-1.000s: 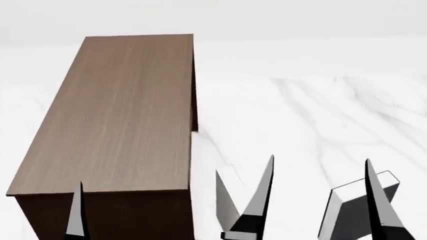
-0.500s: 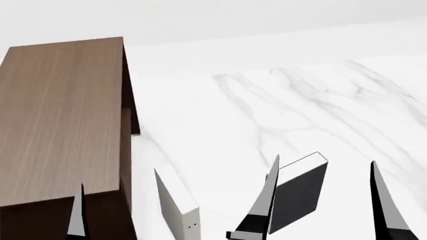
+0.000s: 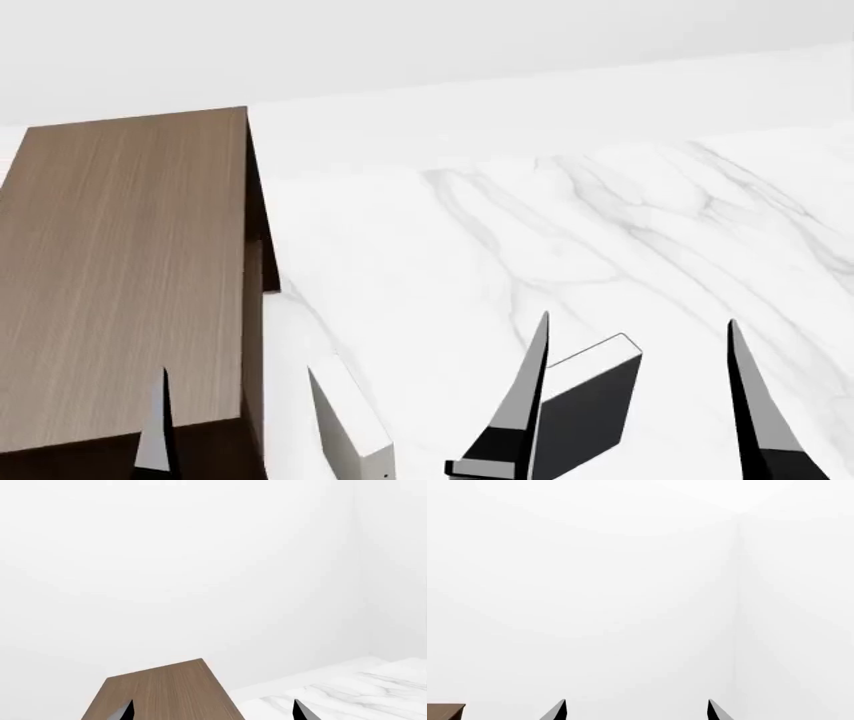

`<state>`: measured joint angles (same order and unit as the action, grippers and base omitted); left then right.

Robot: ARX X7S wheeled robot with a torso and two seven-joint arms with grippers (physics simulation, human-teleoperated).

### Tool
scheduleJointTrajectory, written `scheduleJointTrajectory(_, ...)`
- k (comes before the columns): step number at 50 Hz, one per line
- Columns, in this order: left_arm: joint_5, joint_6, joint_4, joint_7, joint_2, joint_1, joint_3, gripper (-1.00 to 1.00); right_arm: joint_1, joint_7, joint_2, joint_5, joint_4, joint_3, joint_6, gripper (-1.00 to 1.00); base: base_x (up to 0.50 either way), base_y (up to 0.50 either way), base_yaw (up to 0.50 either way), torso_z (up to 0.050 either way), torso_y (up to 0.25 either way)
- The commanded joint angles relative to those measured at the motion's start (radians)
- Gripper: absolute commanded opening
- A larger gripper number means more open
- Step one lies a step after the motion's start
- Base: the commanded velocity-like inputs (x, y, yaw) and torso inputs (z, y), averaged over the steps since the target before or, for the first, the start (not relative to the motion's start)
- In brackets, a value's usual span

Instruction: Pick up the book in the middle and place it on the cabinet shelf.

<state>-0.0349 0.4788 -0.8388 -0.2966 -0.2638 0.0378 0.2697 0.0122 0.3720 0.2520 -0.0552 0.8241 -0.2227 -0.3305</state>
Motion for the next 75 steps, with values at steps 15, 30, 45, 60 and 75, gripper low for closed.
scheduleJointTrajectory(15,-0.01,0.005,-0.007,0.011,0.006,-0.005,-0.018,1.0,-0.004,-0.014,-0.006,-0.007,0.003,0.008,-0.015,1.0,0.0,0.0,0.0,0.05,0.0)
scheduleJointTrajectory(30,0.052,0.049,-0.009,-0.004,-0.023,-0.018,0.038,1.0,-0.004,-0.007,0.0,-0.003,-0.013,0.001,-0.002,1.0,0.0,0.0,0.0,0.046,-0.068)
scheduleJointTrajectory(45,0.029,0.033,-0.01,-0.005,-0.027,-0.014,0.029,1.0,-0.007,0.003,0.009,0.002,-0.016,-0.007,-0.006,1.0,0.0,0.0,0.0,0.029,-0.248)
scheduleJointTrajectory(60,-0.032,0.038,-0.071,-0.021,-0.012,-0.001,-0.022,1.0,-0.001,0.013,0.019,0.009,-0.025,-0.013,0.001,1.0,0.0,0.0,0.0,0.002,-0.017)
scheduleJointTrajectory(75,-0.1,0.086,-0.07,-0.046,0.017,0.003,-0.087,1.0,-0.006,0.025,0.025,0.009,-0.018,-0.017,-0.015,1.0,0.0,0.0,0.0,0.0,0.0)
